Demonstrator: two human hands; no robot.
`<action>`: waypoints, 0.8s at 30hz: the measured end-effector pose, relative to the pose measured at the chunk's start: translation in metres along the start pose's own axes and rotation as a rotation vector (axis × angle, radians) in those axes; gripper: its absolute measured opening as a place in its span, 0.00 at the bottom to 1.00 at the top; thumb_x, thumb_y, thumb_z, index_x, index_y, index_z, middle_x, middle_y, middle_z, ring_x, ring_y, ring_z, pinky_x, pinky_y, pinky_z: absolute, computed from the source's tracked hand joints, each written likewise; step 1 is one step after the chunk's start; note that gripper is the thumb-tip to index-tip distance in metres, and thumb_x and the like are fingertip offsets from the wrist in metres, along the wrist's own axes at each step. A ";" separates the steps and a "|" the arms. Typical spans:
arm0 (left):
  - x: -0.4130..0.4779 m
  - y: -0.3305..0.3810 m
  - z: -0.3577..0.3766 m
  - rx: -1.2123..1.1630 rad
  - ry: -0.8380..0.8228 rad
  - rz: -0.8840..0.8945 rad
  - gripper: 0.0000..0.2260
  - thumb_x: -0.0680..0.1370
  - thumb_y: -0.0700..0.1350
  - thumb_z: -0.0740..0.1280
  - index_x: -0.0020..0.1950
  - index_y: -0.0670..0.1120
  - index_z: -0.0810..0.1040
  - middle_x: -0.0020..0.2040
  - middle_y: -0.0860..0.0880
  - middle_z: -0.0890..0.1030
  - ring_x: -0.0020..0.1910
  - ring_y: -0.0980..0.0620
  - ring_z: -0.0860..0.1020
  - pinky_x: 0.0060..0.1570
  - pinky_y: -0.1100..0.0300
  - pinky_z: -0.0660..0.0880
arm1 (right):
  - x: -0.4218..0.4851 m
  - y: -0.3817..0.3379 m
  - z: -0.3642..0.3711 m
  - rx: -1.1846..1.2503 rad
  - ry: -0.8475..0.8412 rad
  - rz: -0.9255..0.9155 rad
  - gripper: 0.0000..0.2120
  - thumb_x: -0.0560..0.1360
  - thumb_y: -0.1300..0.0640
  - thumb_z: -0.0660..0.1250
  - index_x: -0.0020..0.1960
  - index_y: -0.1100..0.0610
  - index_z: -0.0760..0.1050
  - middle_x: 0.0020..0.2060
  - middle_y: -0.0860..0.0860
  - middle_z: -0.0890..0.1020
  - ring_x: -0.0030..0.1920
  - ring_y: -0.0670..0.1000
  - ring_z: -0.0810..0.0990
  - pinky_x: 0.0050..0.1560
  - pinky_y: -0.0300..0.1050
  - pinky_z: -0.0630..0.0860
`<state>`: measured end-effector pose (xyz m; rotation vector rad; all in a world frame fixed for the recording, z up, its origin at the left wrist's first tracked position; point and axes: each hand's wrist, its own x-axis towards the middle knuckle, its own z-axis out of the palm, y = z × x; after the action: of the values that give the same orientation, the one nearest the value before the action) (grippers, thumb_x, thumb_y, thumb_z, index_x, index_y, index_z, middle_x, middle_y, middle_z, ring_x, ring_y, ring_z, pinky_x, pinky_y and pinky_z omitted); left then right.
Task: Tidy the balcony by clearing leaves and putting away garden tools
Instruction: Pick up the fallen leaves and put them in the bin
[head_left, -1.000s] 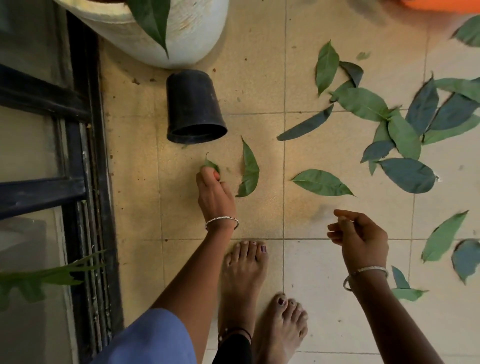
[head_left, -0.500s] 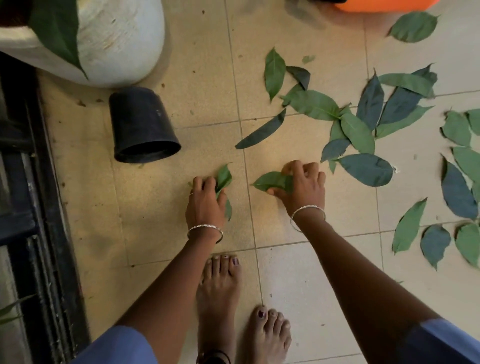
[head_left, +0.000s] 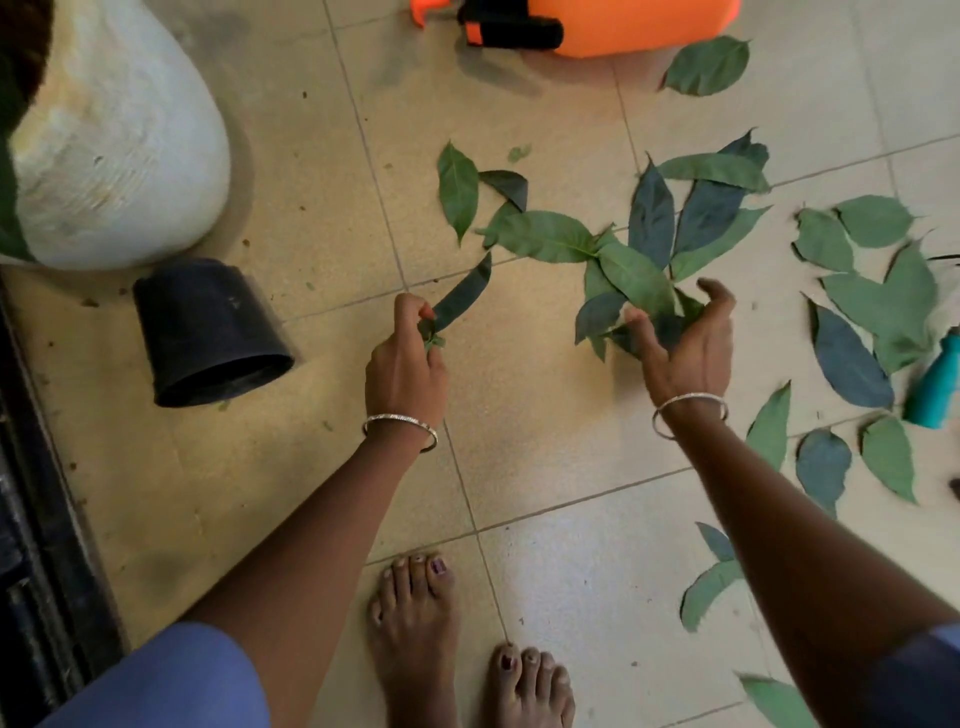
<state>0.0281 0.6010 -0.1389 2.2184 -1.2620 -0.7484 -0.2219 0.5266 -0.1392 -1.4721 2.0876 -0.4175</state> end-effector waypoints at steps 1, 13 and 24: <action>0.008 0.003 0.006 0.029 -0.025 0.042 0.13 0.76 0.40 0.62 0.61 0.45 0.69 0.42 0.42 0.80 0.40 0.39 0.80 0.34 0.57 0.66 | 0.011 0.006 -0.003 -0.080 -0.035 0.021 0.43 0.68 0.30 0.68 0.73 0.48 0.55 0.60 0.57 0.71 0.58 0.58 0.72 0.51 0.53 0.73; 0.041 0.007 0.053 0.266 -0.161 0.010 0.17 0.77 0.53 0.68 0.58 0.47 0.66 0.50 0.45 0.79 0.43 0.43 0.78 0.34 0.55 0.67 | 0.044 -0.008 0.035 -0.391 -0.169 -0.019 0.35 0.64 0.30 0.71 0.63 0.44 0.62 0.60 0.56 0.63 0.59 0.59 0.65 0.47 0.55 0.74; 0.011 0.027 0.017 0.182 -0.299 -0.096 0.08 0.79 0.41 0.64 0.49 0.35 0.76 0.47 0.38 0.77 0.46 0.43 0.74 0.41 0.57 0.63 | -0.021 -0.021 0.019 0.117 -0.340 0.172 0.09 0.76 0.54 0.65 0.53 0.59 0.76 0.43 0.56 0.78 0.43 0.54 0.77 0.47 0.49 0.78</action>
<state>0.0052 0.5769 -0.1363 2.3917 -1.4204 -1.0731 -0.1893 0.5402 -0.1378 -1.1916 1.8650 -0.2018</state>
